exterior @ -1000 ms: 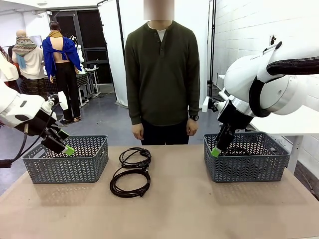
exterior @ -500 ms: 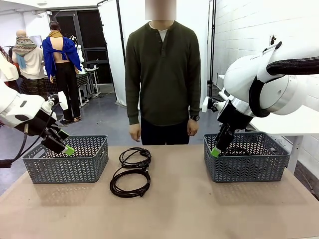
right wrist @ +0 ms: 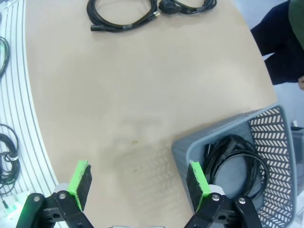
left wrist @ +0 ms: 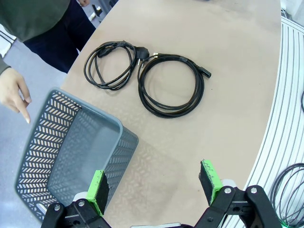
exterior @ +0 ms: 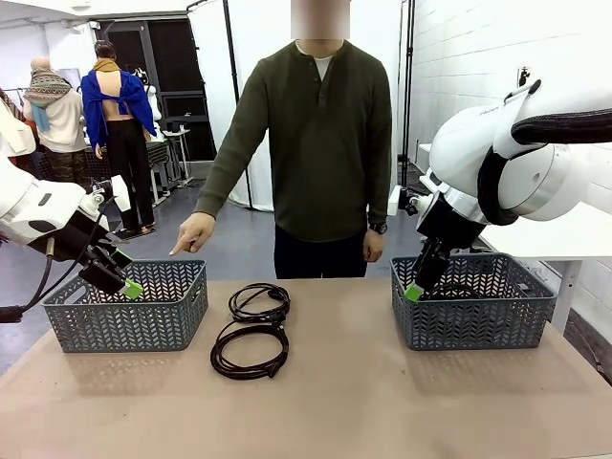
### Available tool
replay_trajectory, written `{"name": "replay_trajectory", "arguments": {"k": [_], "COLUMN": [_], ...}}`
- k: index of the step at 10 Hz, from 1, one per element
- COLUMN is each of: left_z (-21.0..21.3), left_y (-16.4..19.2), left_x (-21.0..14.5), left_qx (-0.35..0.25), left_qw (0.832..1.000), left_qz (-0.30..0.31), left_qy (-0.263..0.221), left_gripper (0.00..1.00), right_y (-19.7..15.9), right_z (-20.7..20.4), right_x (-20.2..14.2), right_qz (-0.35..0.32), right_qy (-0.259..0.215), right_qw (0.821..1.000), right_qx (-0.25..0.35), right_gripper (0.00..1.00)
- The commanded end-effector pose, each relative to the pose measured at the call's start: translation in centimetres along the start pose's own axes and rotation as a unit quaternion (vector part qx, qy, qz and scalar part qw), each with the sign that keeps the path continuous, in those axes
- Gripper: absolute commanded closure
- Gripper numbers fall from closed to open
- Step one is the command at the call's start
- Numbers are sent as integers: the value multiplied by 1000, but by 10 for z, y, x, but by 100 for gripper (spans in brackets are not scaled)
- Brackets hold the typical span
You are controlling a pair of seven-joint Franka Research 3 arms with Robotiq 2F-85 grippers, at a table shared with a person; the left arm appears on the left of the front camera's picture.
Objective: Organize the cables according to human instructions.
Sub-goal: Pick up a bundle of cables and place it in the basket indicated by the human.
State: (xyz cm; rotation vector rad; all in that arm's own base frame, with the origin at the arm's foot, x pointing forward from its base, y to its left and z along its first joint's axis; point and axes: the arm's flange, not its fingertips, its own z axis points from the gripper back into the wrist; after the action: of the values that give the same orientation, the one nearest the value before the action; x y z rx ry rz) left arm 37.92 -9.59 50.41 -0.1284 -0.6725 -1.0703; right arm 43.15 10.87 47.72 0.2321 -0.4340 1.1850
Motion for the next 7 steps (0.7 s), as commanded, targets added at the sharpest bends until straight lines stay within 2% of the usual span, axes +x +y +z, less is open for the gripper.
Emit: {"name": "replay_trajectory", "arguments": {"k": [1, 7], "left_z": [-1, -1], "left_y": [3, 3], "left_x": [-3, -3], "left_qx": [-5, -5], "left_qw": [1000, 1000], "left_qz": [-5, -5], "left_qy": [-5, -5], "left_gripper": [0, 0], "right_y": [-4, -4], "right_z": [0, 0], "right_x": [2, 2], "right_qz": [0, 0], "right_qy": [5, 5], "right_qw": [1000, 1000], "right_qx": [1, 1], "right_gripper": [0, 0]}}
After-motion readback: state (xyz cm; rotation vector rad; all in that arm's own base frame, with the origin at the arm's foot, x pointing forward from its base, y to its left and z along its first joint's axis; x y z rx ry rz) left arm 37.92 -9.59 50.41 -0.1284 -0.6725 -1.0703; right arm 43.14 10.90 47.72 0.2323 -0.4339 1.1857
